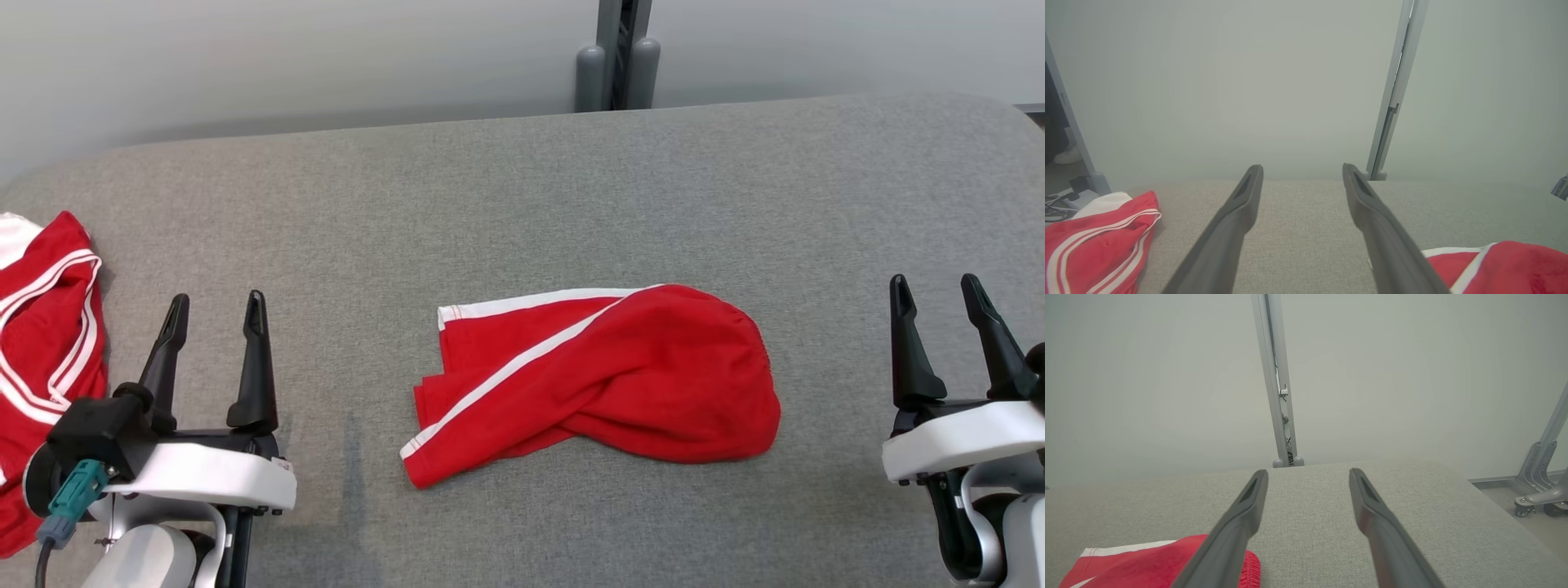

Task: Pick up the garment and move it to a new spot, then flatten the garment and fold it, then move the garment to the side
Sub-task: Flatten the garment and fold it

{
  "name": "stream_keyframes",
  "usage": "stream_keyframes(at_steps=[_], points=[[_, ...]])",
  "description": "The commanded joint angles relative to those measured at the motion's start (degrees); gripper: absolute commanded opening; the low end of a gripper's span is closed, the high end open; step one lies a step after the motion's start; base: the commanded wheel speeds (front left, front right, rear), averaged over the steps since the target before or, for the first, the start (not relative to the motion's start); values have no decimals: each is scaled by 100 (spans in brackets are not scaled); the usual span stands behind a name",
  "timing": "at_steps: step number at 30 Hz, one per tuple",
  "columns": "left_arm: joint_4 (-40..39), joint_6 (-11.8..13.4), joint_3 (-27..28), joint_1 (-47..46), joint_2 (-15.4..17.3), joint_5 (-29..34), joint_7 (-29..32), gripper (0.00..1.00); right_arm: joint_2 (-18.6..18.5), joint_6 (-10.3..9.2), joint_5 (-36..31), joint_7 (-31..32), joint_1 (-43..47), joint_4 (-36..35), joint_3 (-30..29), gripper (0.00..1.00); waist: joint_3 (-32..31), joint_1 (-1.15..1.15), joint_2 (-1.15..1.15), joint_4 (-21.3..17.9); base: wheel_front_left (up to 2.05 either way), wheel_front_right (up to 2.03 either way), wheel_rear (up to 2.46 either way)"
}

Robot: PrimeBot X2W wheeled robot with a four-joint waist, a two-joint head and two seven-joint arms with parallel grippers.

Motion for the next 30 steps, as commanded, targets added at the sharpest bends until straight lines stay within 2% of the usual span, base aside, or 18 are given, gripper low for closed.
stream_keyframes(at_steps=[1, 5, 9, 12, 13, 14, 23, 24, 25, 26, 30], points=[[-32, 12, -14, -60, 32, 34, 34, 100, -28, -2, 50, 58, -30, 34, -34, 100, 39, 0, 0, 53, 0, 0, 0], [-56, -18, -73, -148, 1, 47, 71, 100, -139, -2, 155, 189, -156, 149, -23, 100, 112, 0, 0, 168, 0, 0, 0], [-108, -10, -166, -288, -66, 91, 130, 100, -533, -2, 523, 519, -378, 486, 333, 100, 260, 0, 0, 357, 0, 0, 0], [-97, -34, -235, -389, -123, 96, 161, 100, -881, -2, 890, 827, -608, 842, 813, 100, 401, 0, 0, 481, 0, 0, 0], [-63, -54, -274, -459, -145, 102, 172, 100, -1083, -2, 1120, 964, -781, 1059, 1151, 100, 497, 0, 0, 553, 0, 0, 0], [-63, -54, -274, -459, -145, 102, 172, 100, -1083, -2, 1120, 964, -781, 1059, 1151, 100, 497, 0, 0, 553, 0, 0, 0], [131, -136, -310, -742, -252, 107, 122, 100, -1775, -2, 1981, 1649, -1549, 1990, 2518, 100, 779, 0, 0, 763, 0, 0, 0], [160, -137, -299, -753, -259, 93, 119, 100, -1837, -2, 2094, 1773, -1605, 2068, 2641, 85, 788, 0, 0, 778, 0, 0, 0], [206, -136, -258, -779, -266, 62, 86, 100, -1956, -3, 2316, 1973, -1701, 2176, 2808, 6, 790, 0, 0, 797, 0, 0, 0], [220, -135, -234, -784, -264, 46, 79, 100, -2010, -3, 2410, 2067, -1738, 2210, 2877, 0, 788, 0, 0, 802, 0, 0, 0], [251, -137, -168, -778, -247, 21, 34, 100, -2171, -3, 2655, 2063, -1941, 2130, 2971, 0, 775, 0, 0, 798, 0, 0, 0]])
